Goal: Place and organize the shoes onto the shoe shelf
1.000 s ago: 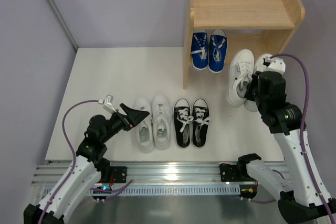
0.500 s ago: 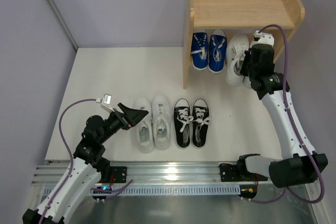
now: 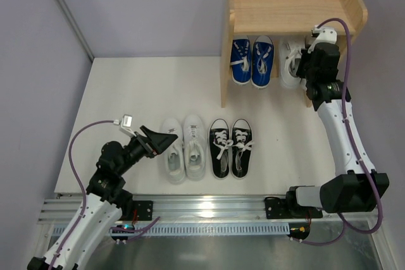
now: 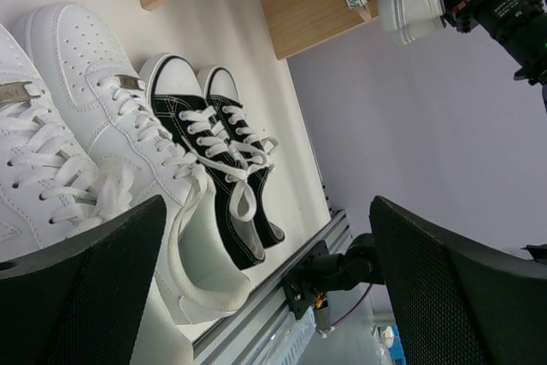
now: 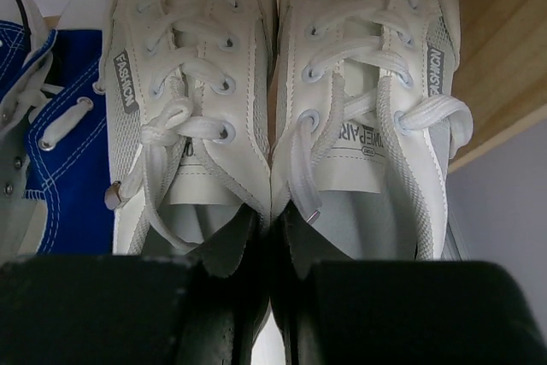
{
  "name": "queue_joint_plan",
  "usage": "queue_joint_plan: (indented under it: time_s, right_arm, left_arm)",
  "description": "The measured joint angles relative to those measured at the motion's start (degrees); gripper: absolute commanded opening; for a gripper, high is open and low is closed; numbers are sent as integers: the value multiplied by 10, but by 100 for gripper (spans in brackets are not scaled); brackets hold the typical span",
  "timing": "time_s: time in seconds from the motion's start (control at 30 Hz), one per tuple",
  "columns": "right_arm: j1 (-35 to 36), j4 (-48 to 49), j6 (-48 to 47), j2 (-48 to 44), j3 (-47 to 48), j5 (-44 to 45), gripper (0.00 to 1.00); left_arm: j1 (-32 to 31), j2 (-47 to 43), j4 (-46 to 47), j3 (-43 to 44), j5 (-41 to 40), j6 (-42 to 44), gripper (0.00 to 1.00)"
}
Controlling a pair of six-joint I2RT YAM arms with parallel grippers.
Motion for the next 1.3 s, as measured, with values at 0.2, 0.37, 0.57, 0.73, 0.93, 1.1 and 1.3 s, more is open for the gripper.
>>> queue_joint_plan:
  time_s: [0.2, 0.37, 0.57, 0.73, 0.93, 1.1, 1.3]
  right_arm:
    - [-9, 20, -14, 55, 36, -14, 4]
    - [-14, 33, -19, 87, 39, -12, 4]
    - [-14, 93, -21, 78, -3, -5, 4]
    - [-14, 147, -18, 73, -33, -3, 38]
    - [-15, 198, -9, 42, -39, -3, 66]
    - [-16, 227, 3, -26, -58, 1, 68]
    - [-16, 255, 30, -132, -120, 13, 68]
  left_arm:
    - [0, -7, -10, 4, -1, 5, 100]
    - [0, -28, -24, 5, -7, 7, 100]
    - [0, -42, -40, 5, -15, 8, 100]
    - [0, -43, -45, 5, -15, 8, 100]
    - [0, -46, -48, 5, -19, 8, 100]
    - [0, -46, -48, 4, -19, 8, 100]
    - [0, -38, -47, 5, -19, 8, 100]
